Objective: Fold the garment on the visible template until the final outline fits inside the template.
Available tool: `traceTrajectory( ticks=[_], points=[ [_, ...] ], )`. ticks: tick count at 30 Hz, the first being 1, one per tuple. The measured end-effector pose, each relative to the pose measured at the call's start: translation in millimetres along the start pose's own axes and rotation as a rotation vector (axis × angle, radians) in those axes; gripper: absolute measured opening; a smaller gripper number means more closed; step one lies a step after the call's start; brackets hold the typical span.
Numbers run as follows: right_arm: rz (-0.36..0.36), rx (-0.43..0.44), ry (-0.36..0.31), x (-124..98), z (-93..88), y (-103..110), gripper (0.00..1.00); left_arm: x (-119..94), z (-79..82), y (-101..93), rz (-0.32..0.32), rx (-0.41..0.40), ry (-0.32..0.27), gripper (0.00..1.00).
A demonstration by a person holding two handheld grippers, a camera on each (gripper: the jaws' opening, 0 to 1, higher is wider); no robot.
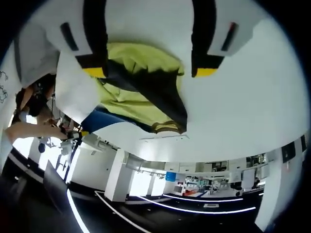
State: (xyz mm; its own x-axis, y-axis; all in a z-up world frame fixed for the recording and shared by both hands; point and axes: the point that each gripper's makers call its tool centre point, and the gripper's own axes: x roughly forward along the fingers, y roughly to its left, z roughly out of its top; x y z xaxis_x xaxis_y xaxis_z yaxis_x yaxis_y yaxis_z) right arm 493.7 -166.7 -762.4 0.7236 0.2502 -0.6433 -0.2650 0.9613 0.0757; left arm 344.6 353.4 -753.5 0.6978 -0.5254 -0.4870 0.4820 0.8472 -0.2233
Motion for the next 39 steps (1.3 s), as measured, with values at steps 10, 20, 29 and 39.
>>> traceTrajectory(
  ticks=[10,20,29,39],
  points=[
    [-0.071,0.0,0.009,10.4,4.0,-26.9,0.0,0.6,-3.5,4.2,0.017,-0.016,0.012,0.66],
    [-0.141,0.044,0.06,17.6,-12.2,-59.6,0.0,-0.4,-6.4,5.7,0.026,-0.021,0.022,0.66],
    [-0.16,0.046,0.098,24.6,-24.8,-65.3,0.0,-0.4,-10.1,7.8,0.029,-0.029,0.03,0.65],
    [-0.152,0.026,0.099,24.4,-20.6,-58.9,0.0,-2.9,-11.2,8.5,0.032,-0.033,0.028,0.65]
  ],
)
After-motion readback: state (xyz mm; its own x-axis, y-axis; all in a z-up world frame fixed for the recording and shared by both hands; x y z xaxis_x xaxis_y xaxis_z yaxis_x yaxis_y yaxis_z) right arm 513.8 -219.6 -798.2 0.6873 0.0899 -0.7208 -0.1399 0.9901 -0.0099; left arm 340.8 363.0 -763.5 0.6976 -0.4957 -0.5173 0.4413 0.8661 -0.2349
